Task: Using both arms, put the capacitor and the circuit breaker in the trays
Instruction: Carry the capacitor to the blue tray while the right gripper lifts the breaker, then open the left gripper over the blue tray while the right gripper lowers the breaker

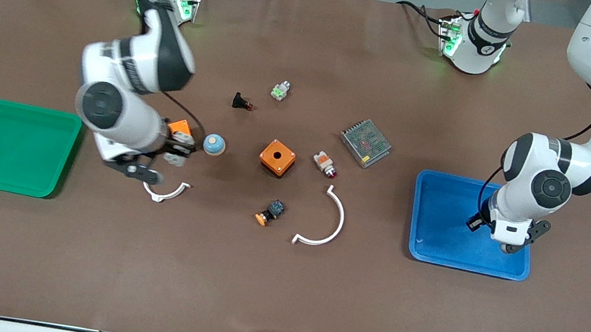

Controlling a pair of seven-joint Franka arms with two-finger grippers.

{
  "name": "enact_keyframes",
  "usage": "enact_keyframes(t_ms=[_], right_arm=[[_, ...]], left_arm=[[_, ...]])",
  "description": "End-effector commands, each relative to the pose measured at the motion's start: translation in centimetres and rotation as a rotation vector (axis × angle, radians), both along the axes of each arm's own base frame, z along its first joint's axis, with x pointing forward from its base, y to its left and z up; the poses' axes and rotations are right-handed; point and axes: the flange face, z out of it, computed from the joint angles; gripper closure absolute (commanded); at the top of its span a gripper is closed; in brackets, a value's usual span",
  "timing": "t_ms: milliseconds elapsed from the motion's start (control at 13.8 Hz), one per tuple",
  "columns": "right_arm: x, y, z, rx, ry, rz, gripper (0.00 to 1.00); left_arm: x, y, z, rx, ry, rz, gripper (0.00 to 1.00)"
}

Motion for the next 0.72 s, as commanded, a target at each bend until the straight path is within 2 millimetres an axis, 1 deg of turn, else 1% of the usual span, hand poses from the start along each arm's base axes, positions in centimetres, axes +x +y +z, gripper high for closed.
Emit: enact_keyframes(t_ms=[0,72,289,361,434,506,578,651], right_arm=[[1.0,-10.2,2.0,0.036,0.018,0.054,0.90],[1.5,-15.4,1.9,0.042,0.019,0.090,0.90],[1.5,-25.8,1.4,0.018,0.005,0.153,0.90],[1.4,-28.5,1.1,0.011,-0.001,0.168,0.90],[1.2,-31.2,0.3,0.010,0.001,0.192,0.90],[0.9,-33.6,-0.4,0.015,-0.007,0.205,0.90],[0.8,-35.6,-1.8,0.021,-0.007,0.212,0.90],[0.5,-37.6,-3.2,0.027,-0.005,0.215,0.89]], left_arm=[[-0.4,0.4,0.6,0.004,-0.016,-0.021,0.79],[-0.3,0.4,0.7,0.004,-0.017,-0.021,0.72],[-0.1,0.2,0.3,0.000,-0.020,-0.021,0.61],[0.1,0.3,0.4,-0.001,-0.029,-0.021,0.54],[0.2,0.2,0.3,-0.002,-0.028,-0.022,0.40],[0.5,-0.2,0.6,-0.001,-0.037,-0.030,0.12],[0.8,-0.2,1.2,0.000,-0.043,-0.030,0.01],[1.0,0.0,1.8,0.001,-0.052,-0.029,0.01]])
